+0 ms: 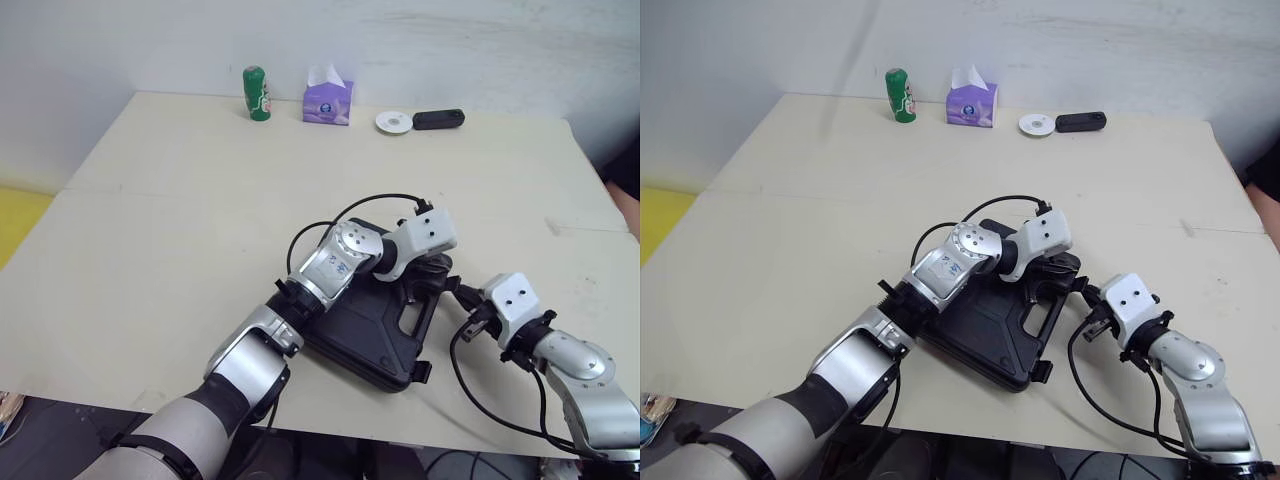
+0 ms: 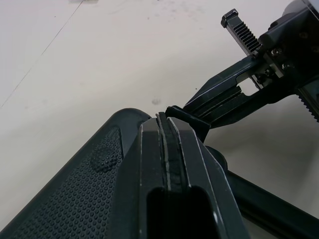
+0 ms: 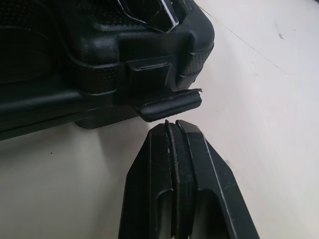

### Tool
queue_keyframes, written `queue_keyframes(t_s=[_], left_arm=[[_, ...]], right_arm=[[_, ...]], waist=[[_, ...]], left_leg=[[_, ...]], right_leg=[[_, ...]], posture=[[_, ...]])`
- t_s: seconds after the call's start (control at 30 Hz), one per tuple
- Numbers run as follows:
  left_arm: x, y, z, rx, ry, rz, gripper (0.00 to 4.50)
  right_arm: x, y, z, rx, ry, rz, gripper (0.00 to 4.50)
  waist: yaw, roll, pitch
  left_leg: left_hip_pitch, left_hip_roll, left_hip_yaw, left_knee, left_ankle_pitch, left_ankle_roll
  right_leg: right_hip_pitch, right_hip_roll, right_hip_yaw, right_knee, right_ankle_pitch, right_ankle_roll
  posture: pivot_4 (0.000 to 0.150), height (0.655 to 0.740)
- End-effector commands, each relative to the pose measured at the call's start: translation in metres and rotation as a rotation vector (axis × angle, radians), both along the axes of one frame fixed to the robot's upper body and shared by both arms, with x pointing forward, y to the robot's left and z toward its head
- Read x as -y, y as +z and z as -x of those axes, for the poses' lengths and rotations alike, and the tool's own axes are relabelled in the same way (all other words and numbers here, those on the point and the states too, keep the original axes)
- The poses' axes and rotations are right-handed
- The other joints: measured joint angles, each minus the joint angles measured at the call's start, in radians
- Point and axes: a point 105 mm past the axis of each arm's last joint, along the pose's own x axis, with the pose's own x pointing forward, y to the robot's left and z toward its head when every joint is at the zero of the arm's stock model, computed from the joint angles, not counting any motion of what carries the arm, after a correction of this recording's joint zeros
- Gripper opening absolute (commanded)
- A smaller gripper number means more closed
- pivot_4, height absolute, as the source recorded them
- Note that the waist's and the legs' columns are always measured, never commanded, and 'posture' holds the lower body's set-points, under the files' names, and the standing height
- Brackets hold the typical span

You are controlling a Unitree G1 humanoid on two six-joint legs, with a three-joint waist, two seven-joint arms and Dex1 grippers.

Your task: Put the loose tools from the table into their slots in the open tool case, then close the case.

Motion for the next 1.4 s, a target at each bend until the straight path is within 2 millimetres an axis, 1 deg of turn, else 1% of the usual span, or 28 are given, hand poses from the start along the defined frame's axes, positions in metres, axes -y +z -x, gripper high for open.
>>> queue_keyframes(t_s=[0.03, 0.17, 0.33, 0.57, 0.97, 1.4], left_arm=[[-0.031, -0.057, -0.014, -0.104, 0.136, -0.185, 0.05], [-0.039, -0.055, -0.018, -0.103, 0.161, -0.17, 0.05], [-0.045, -0.054, -0.018, -0.104, 0.161, -0.174, 0.05], [-0.046, -0.058, -0.015, -0.112, 0.157, -0.183, 0.05], [-0.053, -0.067, -0.013, -0.134, 0.16, -0.213, 0.05], [-0.062, -0.08, -0.009, -0.148, 0.141, -0.27, 0.05]], right_arm=[[-0.005, 0.017, -0.001, 0.067, 0.025, 0.017, 0.0], [-0.007, 0.021, 0.0, 0.074, 0.035, 0.024, 0.0], [-0.01, 0.026, -0.001, 0.081, 0.057, 0.03, 0.0], [-0.018, 0.031, -0.003, 0.091, 0.088, 0.023, 0.0], [-0.028, 0.032, -0.005, 0.091, 0.133, 0.022, 0.0], [-0.042, 0.041, -0.01, 0.111, 0.197, 0.046, 0.0]], waist=[[-0.001, 0.0, 0.0], [-0.003, 0.0, 0.0], [-0.014, 0.0, 0.0], [-0.022, 0.0, 0.0], [-0.023, 0.001, 0.0], [-0.026, 0.001, -0.001]], left_leg=[[0.0, 0.0, 0.0, 0.0, 0.0, 0.0], [0.0, 0.0, 0.0, 0.0, 0.0, 0.0], [0.0, 0.001, 0.0, 0.0, 0.0, 0.0], [0.001, 0.001, 0.0, 0.0, 0.0, 0.0], [0.001, 0.001, 0.0, 0.0, 0.0, 0.0], [0.001, 0.001, 0.0, 0.0, 0.0, -0.001]], right_leg=[[0.0, 0.0, 0.0, 0.0, 0.0, 0.0], [0.0, 0.0, 0.0, 0.001, 0.0, 0.0], [-0.001, 0.0, 0.0, 0.001, 0.0, 0.0], [-0.001, 0.0, 0.0, 0.001, 0.0, 0.0], [-0.001, 0.0, 0.002, 0.001, 0.0, 0.0], [-0.001, 0.001, 0.002, 0.001, 0.0, 0.0]], posture=[[0.15, 0.74], [0.15, 0.74], [0.15, 0.74], [0.15, 0.74], [0.15, 0.74], [0.15, 0.74]])
